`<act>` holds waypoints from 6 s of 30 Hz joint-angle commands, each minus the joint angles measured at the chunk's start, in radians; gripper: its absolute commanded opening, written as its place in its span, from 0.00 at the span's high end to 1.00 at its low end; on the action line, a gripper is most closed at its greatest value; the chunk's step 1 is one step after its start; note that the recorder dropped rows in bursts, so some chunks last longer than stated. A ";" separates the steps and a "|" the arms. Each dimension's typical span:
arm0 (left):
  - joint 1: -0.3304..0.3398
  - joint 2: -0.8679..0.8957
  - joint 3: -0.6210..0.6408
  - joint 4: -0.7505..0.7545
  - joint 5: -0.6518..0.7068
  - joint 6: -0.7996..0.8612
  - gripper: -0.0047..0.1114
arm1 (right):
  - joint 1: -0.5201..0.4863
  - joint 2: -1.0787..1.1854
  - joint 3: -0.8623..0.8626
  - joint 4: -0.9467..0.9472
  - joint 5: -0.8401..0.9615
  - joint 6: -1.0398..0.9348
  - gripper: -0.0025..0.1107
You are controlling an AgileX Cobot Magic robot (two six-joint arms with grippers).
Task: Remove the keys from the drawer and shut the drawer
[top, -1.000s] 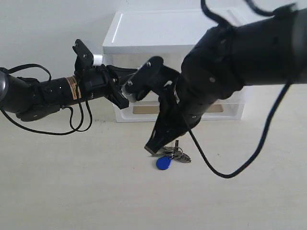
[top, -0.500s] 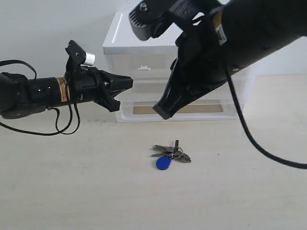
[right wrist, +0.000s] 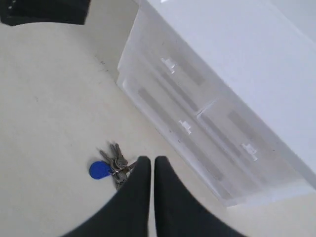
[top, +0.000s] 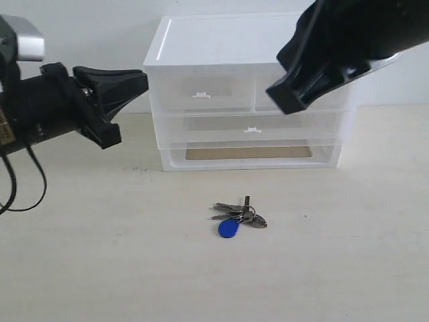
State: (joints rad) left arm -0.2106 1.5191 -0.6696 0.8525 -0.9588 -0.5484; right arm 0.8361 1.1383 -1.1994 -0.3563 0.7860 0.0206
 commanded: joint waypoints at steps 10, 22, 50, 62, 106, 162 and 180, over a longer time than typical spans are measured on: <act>0.003 -0.379 0.375 -0.214 -0.206 0.070 0.92 | 0.001 -0.406 0.159 0.002 -0.091 -0.003 0.98; 0.003 -0.674 0.436 -0.213 -0.186 0.068 0.92 | 0.001 -0.900 0.401 -0.062 -0.285 -0.003 0.98; 0.003 -0.934 0.436 -0.151 -0.096 -0.087 0.92 | 0.001 -1.138 0.410 -0.121 0.022 0.067 0.98; 0.003 -0.934 0.436 -0.151 -0.096 -0.087 0.92 | 0.001 -1.138 0.410 -0.121 0.049 0.069 0.98; 0.248 -1.517 0.528 -0.491 -0.011 -0.163 0.92 | 0.001 -1.138 0.410 -0.121 0.049 0.069 0.98; 0.248 -1.519 0.670 -0.777 1.265 0.548 0.92 | 0.001 -1.138 0.410 -0.124 0.060 0.070 0.98; 0.248 -1.519 0.670 -0.777 1.265 0.548 0.92 | -0.062 -1.138 0.412 0.077 0.060 0.064 0.98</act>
State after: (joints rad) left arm 0.0336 0.0021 0.0004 0.0750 0.3073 -0.0066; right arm 0.8102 0.0028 -0.7846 -0.3553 0.8471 0.0906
